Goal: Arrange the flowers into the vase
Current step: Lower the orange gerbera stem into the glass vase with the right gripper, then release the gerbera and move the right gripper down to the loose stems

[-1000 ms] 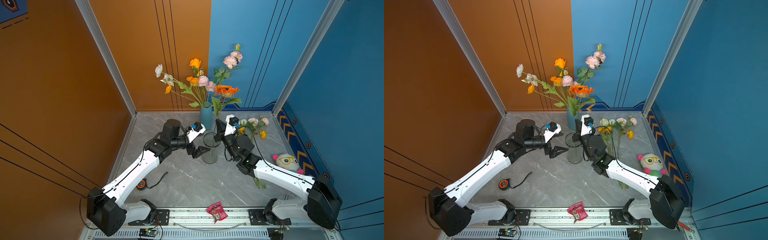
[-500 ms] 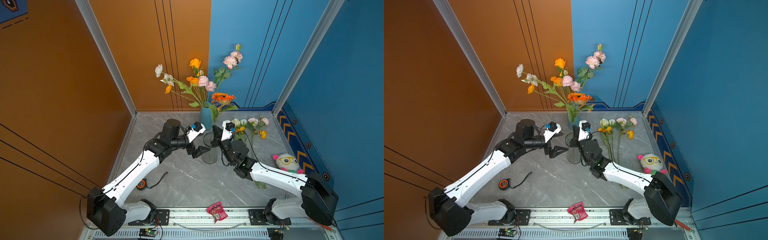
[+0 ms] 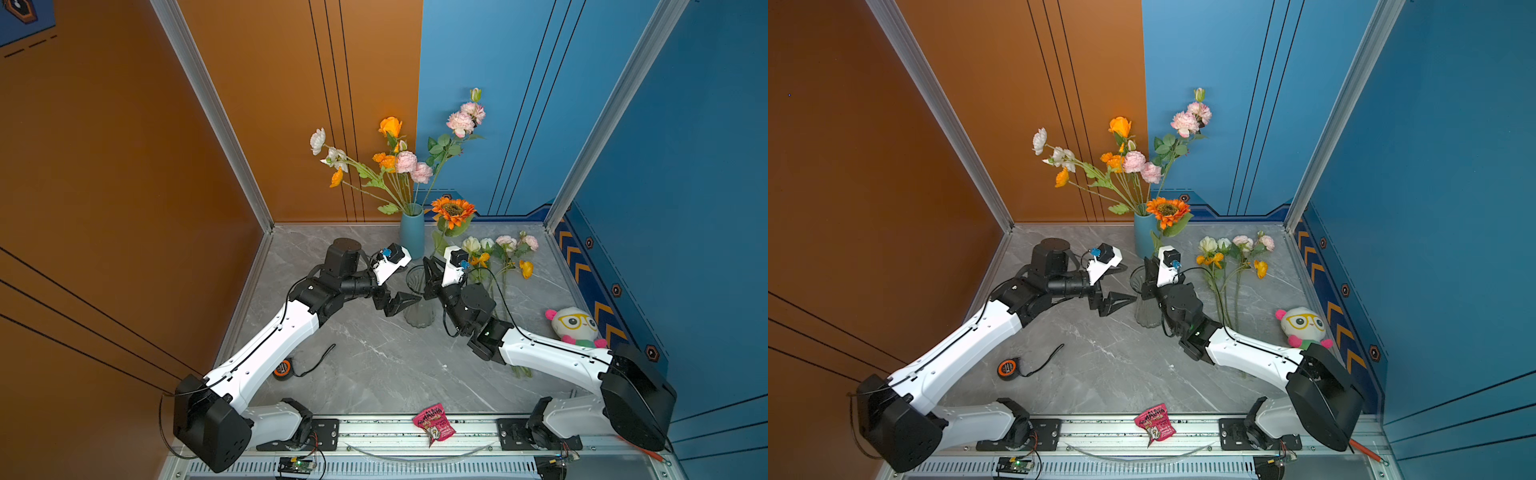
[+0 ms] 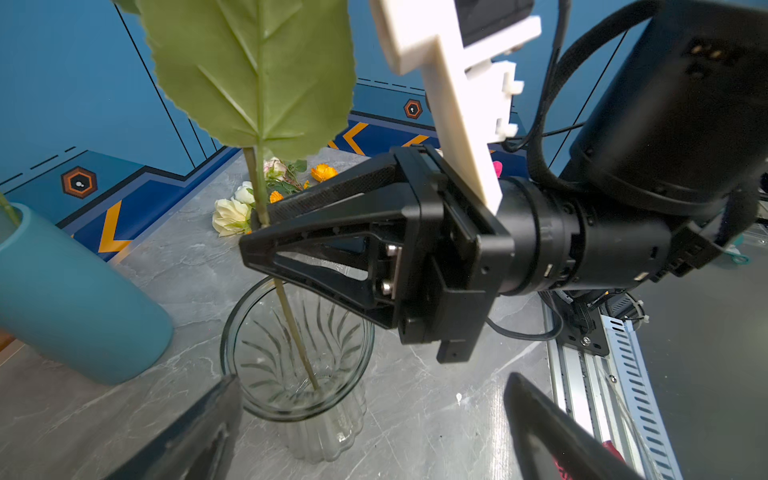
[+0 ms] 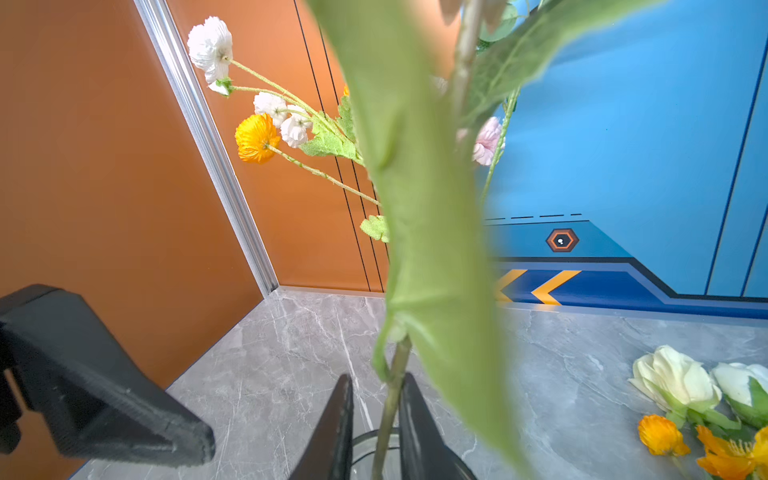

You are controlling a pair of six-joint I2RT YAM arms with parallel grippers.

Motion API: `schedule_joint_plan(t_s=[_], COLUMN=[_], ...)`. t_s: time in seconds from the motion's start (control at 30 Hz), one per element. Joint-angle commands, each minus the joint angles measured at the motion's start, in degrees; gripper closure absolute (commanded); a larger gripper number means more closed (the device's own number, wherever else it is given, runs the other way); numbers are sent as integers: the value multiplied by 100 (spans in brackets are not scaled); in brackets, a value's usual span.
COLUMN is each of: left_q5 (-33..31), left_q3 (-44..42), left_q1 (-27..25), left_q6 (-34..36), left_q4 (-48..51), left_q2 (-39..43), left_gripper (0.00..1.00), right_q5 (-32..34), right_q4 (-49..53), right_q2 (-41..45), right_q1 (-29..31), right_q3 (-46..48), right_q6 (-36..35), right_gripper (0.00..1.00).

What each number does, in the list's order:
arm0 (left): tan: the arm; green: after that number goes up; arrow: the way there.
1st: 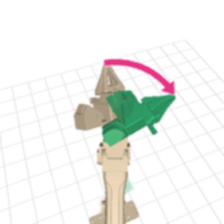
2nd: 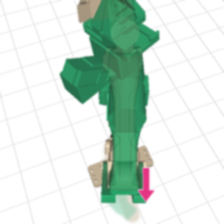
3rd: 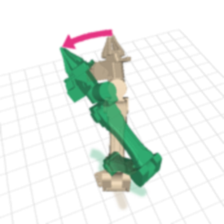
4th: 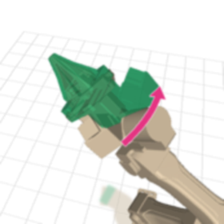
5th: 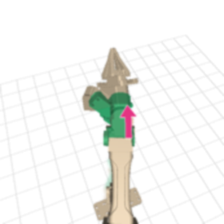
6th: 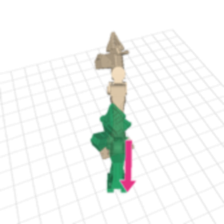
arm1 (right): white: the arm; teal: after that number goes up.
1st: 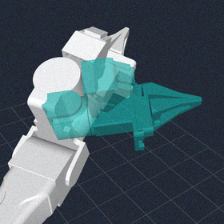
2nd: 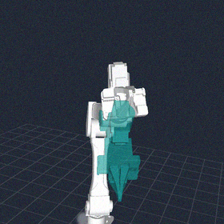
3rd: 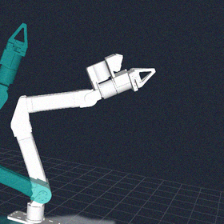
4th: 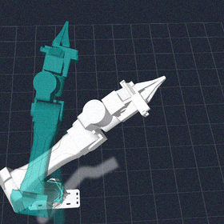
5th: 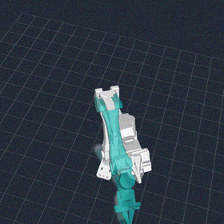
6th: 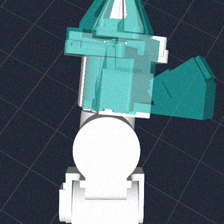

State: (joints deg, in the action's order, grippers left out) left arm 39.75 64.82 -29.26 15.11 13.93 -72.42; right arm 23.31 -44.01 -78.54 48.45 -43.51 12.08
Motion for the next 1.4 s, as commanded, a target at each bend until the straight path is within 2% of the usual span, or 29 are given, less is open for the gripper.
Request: schedule_joint_plan(t_s=[0.0, 0.3, 0.4, 0.53, 0.73, 0.8, 0.83, 0.9, 1.0, 1.1, 1.13, 1.2, 1.27, 1.37], left_q5=[172, 217, 231, 254, 261, 260, 245, -14, -1082, -2038, -2208, -2344, -2222, -2000], left_q3=[-45, -32, -39, -35, -37, -30, -30, -37, -203, -496, -537, -540, -540, -520], left_q1=[60, 60, 65, 61, 47, -16, -63, -294, -941, -1560, -1708, -1922, -1994, -2039], left_q6=[-44, -61, -61, -61, -57, -79, -87, -79, -105, 53, 130, 234, 234, 176], left_q4=[-84, -90, -89, -84, -80, -84, -85, -88, -372, -777, -804, -800, -802, -748], left_q2=[-14, -31, -30, -20, -5, -32, -51, -110, -123, -72, -74, -106, -155, -258], left_gripper=[2, 2, 2, 2, 2, 2, 2, 2, 2, 2, 2, 2, 2, 2], right_q5=[149, 368, 375, 297, 685, 1193, 1224, 990, 35, -1189, -1348, -1350, -1237, -1430], right_q4=[147, 1155, 1666, 2367, 3856, 4937, 5346, 6288, 7236, 7416, 7408, 7366, 7311, 7294], right_q2=[139, 600, 829, 1204, 2010, 2243, 2328, 2445, 2289, 1854, 1695, 1290, 848, 151], right_q1=[41, 140, 173, 223, 204, 26, -146, -754, -2136, -3332, -3523, -3796, -3985, -4282], right_q3=[62, 95, 45, -18, 31, -113, -160, -252, -307, -255, -255, -328, -476, -788], right_q6=[75, 247, 300, 395, 756, 1155, 1348, 1774, 2142, 2079, 2017, 1786, 1576, 1373], right_gripper=[73, 26, 18, 14, 15, 19, 22, 29, 35, 42, 45, 53, 60, 64])
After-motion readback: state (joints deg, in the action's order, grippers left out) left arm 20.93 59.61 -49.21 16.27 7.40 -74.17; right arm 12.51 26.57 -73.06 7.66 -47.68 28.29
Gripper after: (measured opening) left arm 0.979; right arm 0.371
